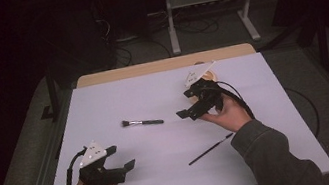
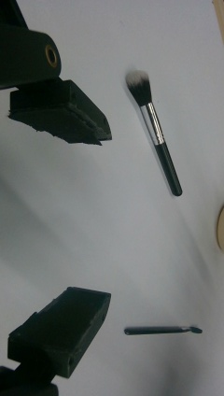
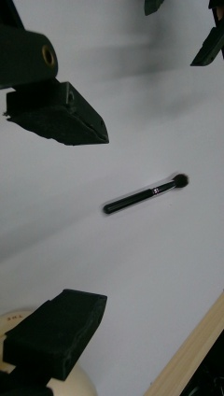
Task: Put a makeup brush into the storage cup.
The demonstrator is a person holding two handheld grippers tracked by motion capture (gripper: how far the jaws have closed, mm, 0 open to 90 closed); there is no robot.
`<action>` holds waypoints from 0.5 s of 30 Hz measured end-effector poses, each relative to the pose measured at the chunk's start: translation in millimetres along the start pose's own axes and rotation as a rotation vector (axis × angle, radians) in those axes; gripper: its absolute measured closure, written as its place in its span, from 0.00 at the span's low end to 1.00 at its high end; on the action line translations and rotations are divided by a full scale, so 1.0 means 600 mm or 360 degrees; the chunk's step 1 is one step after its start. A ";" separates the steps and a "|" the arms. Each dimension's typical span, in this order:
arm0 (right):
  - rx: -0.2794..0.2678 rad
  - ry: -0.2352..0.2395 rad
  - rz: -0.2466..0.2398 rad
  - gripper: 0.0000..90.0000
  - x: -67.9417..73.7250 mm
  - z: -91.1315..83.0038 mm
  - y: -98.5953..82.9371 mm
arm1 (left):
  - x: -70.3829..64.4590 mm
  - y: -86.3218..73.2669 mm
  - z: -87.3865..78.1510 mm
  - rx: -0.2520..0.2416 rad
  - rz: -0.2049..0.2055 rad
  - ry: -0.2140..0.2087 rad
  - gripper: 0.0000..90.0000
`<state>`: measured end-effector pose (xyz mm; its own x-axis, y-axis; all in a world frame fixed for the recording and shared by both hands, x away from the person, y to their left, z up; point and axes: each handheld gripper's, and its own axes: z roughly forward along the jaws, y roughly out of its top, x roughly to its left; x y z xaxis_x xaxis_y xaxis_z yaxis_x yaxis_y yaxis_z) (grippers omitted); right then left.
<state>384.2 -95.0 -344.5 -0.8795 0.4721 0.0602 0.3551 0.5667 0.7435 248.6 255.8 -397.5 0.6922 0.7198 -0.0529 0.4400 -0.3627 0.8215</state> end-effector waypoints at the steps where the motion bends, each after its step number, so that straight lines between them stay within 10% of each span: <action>1: 0.0001 0.0007 -0.0009 0.19 -0.002 0.003 0.003 | 0.000 0.000 0.000 -0.0001 -0.0001 0.0000 0.20; 15: 0.0097 0.0072 -0.0056 0.20 -0.008 0.064 0.035 | 0.000 0.001 0.000 -0.0004 -0.0003 0.0001 0.20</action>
<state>408.0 -59.4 -354.6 -0.9048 0.4207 0.0657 0.3409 0.6234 0.7037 249.1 255.7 -396.9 0.6908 0.7210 -0.0540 0.4397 -0.3597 0.8229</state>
